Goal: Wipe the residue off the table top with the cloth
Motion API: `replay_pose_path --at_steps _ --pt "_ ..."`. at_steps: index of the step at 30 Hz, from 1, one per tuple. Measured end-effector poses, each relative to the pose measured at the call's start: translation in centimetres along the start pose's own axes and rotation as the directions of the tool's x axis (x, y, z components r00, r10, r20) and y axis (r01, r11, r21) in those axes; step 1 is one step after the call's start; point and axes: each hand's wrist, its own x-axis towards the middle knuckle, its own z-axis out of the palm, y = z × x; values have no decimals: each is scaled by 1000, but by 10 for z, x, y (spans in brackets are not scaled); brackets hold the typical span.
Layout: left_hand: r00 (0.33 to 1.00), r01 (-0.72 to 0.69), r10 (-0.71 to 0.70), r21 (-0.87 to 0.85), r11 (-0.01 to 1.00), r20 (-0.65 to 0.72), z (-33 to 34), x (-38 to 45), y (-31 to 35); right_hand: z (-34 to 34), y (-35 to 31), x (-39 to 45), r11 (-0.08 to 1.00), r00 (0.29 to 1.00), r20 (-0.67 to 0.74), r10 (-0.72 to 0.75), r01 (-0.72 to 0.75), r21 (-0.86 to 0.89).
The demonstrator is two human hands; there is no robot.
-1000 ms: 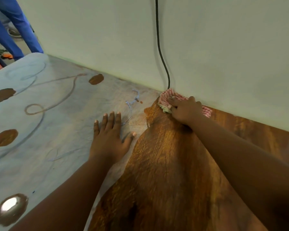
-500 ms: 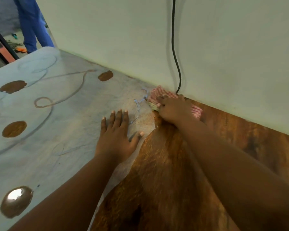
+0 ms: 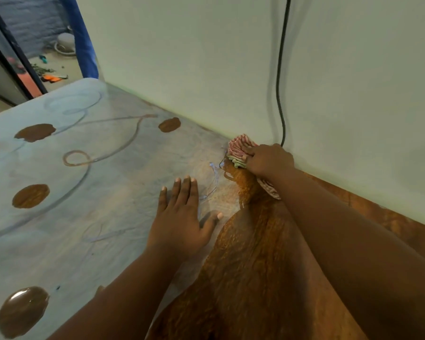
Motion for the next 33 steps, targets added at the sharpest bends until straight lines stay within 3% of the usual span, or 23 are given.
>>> replay_pose_path --at_steps 4,10,14,19,25,29,33 --pt "1000 1 -1 0 1000 16 1 0 0 -10 8 -12 985 984 -44 173 -174 -7" --pt "1000 3 -3 -11 1000 12 2 0 -1 -3 -22 -5 974 981 -68 183 -172 146" --pt "1000 3 -3 -2 1000 -12 4 0 -1 19 -48 10 991 999 12 -38 36 130" --pt "1000 -1 1 -2 1000 3 3 0 -1 25 -43 3 975 991 -9 -136 135 177" --pt "1000 -4 4 10 1000 26 2 2 -1 31 -3 -91 900 912 33 -409 397 178" --pt "1000 -1 0 9 1000 28 3 1 -1 12 23 -65 956 957 91 -276 263 132" --pt "1000 -7 7 -6 1000 3 4 1 -1 18 -24 -26 974 982 15 -189 186 130"
